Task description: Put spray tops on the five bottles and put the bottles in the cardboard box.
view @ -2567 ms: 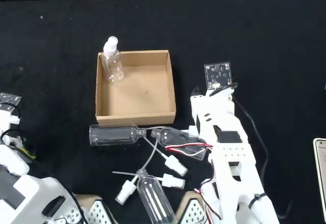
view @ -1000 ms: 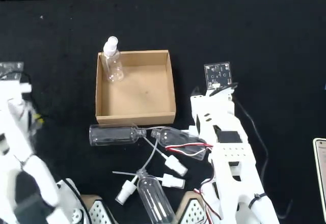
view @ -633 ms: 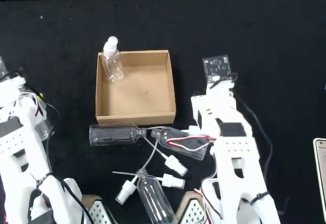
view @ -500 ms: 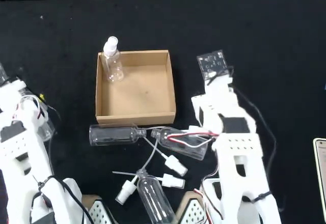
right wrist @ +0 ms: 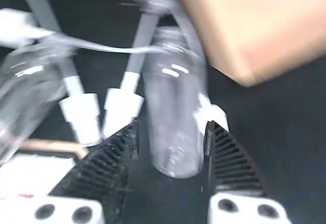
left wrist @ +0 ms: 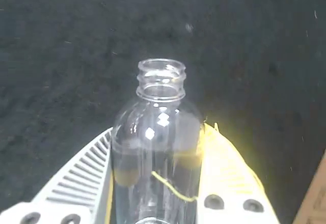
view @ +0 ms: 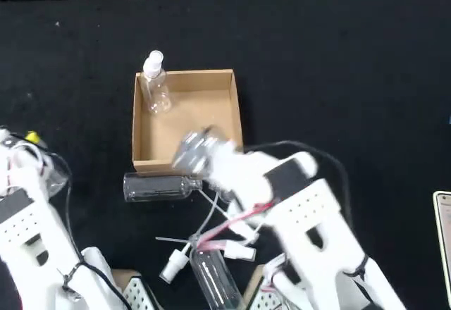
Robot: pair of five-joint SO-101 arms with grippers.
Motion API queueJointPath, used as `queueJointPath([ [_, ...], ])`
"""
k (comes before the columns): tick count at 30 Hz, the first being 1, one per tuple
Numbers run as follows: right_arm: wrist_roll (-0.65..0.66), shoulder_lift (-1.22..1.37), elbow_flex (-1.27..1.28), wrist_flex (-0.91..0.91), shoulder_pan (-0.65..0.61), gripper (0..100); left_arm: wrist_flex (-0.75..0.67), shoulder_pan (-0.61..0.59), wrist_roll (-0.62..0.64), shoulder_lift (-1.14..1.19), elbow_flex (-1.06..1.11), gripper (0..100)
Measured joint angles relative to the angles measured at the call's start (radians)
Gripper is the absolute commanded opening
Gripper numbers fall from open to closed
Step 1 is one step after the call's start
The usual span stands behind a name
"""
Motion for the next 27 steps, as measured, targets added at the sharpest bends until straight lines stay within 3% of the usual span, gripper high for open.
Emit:
queueJointPath([
  [3, 0.005, 0.002, -0.002, 0.018, -0.071, 19.1, 0.003, -0.074, 0.043, -0.026, 0.000, 3],
  [8, 0.009, 0.101, -0.002, -0.008, -0.299, 19.1, 0.003, -0.175, 0.097, 0.040, -0.015, 3],
  [16, -0.028, 0.256, -0.003, -0.120, -0.377, 19.2, 0.003, -0.278, 0.101, 0.276, -0.141, 3],
  [24, -0.175, 0.374, -0.003, -0.250, -0.411, 28.3, 0.068, -0.348, 0.161, 0.296, -0.209, 3],
  [27, -0.199, 0.417, -0.003, -0.261, -0.411, 27.3, 0.114, -0.359, 0.184, 0.299, -0.229, 3],
])
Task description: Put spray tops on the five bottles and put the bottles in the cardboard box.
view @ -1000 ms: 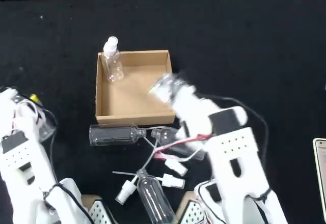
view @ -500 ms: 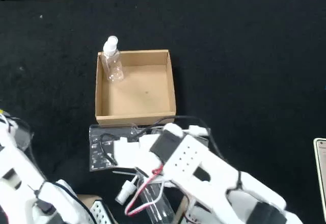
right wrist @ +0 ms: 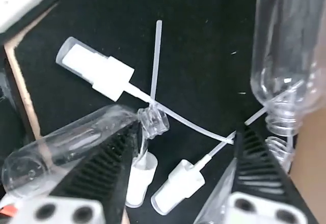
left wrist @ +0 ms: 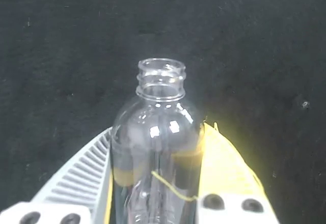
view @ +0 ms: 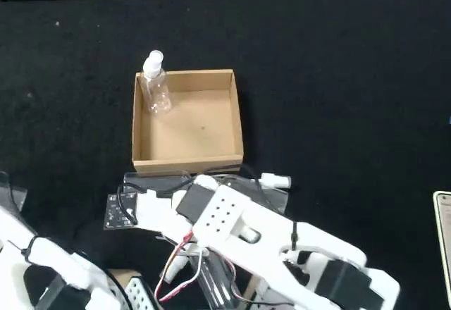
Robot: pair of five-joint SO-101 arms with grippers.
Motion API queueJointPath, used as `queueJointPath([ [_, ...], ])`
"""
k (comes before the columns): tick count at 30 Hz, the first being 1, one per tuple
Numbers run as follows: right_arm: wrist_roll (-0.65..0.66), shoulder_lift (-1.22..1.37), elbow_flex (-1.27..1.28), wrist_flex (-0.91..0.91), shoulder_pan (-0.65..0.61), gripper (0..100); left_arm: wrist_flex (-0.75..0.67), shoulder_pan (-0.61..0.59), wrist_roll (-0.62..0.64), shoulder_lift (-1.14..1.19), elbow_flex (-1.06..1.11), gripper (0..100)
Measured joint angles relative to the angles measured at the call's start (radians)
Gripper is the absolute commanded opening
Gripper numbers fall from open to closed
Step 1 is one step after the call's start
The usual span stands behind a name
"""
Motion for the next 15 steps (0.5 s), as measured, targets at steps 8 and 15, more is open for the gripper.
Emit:
queueJointPath([
  [8, -0.124, 0.060, 0.002, -0.112, -0.031, 26.6, 0.025, -0.003, 0.003, 0.000, -0.011, 3],
  [15, -0.181, 0.066, 0.091, -0.213, -0.160, 26.5, 0.025, -0.006, 0.003, 0.000, -0.011, 3],
])
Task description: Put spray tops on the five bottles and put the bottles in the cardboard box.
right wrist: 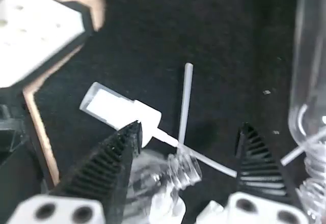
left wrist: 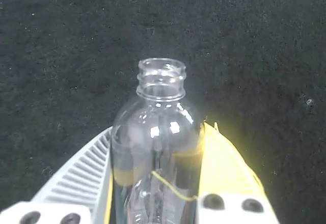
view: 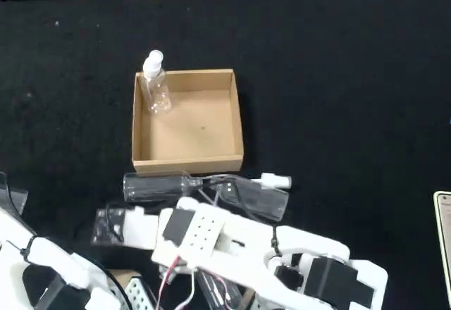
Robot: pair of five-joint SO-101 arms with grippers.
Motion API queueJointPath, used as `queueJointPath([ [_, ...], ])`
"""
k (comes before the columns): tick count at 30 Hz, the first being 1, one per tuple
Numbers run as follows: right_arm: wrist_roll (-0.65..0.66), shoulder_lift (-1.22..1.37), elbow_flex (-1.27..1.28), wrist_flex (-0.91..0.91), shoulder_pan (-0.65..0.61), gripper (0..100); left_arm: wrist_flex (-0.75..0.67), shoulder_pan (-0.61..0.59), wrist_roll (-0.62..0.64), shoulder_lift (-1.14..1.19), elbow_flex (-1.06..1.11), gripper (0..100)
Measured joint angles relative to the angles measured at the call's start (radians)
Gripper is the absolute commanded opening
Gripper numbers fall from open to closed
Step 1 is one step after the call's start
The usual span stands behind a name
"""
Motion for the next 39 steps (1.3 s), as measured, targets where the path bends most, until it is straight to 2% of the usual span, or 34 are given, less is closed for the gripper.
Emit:
queueJointPath([
  [8, -0.002, -0.003, 0.028, -0.066, 0.002, 26.5, 0.000, 0.000, 0.000, 0.000, 0.000, 3],
  [17, 0.015, -0.025, -0.071, 0.161, 0.064, 26.5, 0.000, 0.002, 0.000, 0.000, 0.000, 3],
  [21, 0.018, -0.049, -0.071, 0.201, 0.068, 26.5, 0.000, 0.000, 0.000, 0.000, 0.000, 3],
  [25, 0.011, -0.049, -0.023, 0.153, 0.057, 26.5, 0.000, 0.002, 0.000, 0.000, 0.000, 3],
  [30, -0.083, -0.049, 0.048, 0.077, -0.003, 26.5, 0.000, 0.002, 0.000, 0.000, 0.000, 3],
  [35, -0.098, -0.049, 0.077, 0.055, -0.049, 26.5, 0.000, 0.002, 0.000, 0.000, 0.000, 3],
  [39, -0.103, -0.049, 0.118, -0.041, -0.060, 26.5, 0.000, 0.002, 0.000, 0.000, 0.000, 3],
])
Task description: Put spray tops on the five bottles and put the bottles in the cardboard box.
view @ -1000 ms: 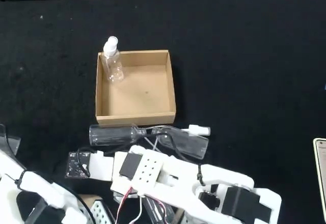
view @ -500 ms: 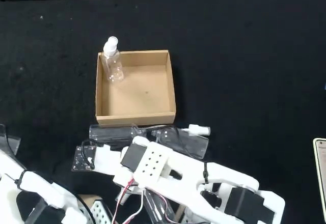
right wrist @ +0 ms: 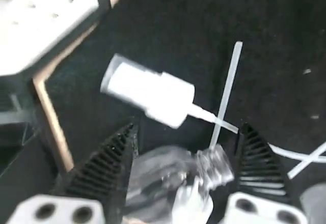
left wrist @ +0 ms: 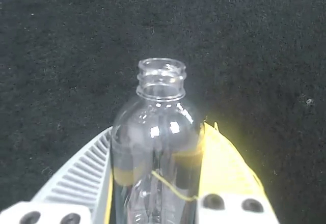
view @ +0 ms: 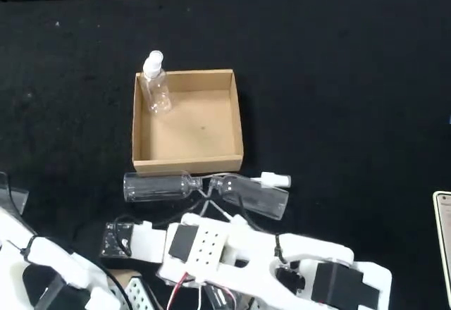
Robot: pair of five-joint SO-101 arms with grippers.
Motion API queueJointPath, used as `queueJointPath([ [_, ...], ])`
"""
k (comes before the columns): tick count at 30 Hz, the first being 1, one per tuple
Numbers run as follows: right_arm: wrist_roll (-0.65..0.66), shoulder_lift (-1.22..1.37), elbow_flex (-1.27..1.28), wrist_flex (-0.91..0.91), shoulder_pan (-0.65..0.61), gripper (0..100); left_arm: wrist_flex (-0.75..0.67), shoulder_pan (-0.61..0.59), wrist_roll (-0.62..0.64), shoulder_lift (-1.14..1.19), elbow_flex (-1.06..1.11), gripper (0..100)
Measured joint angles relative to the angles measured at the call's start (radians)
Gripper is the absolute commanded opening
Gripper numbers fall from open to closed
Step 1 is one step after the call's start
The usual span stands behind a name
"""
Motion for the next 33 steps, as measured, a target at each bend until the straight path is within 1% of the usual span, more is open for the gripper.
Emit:
queueJointPath([
  [3, 0.000, 0.000, 0.037, -0.087, 0.002, 26.5, 0.000, 0.000, 0.000, 0.000, 0.000, 3],
  [9, -0.002, 0.000, 0.038, -0.135, 0.002, 26.5, 0.000, 0.000, 0.000, 0.000, 0.000, 3],
  [14, 0.000, 0.000, 0.060, -0.216, 0.006, 26.5, 0.000, 0.000, 0.000, 0.000, 0.000, 3],
  [17, -0.002, 0.000, 0.060, -0.252, 0.077, 26.5, 0.000, 0.000, 0.000, 0.000, 0.000, 3],
  [18, -0.002, 0.000, 0.060, -0.256, 0.140, 26.5, 0.000, 0.000, 0.000, 0.000, 0.000, 3],
  [23, -0.002, 0.000, 0.060, -0.256, 0.176, 26.5, 0.000, 0.000, 0.000, 0.000, 0.000, 3],
  [26, 0.000, 0.000, 0.060, -0.253, 0.173, 26.8, 0.000, 0.000, 0.000, 0.000, 0.000, 3],
  [28, -0.002, 0.000, 0.048, -0.216, 0.173, 26.9, 0.000, 0.000, 0.000, 0.000, 0.000, 3],
  [33, 0.000, 0.000, -0.037, -0.101, 0.121, 26.9, 0.000, -0.002, 0.000, 0.000, 0.000, 3],
])
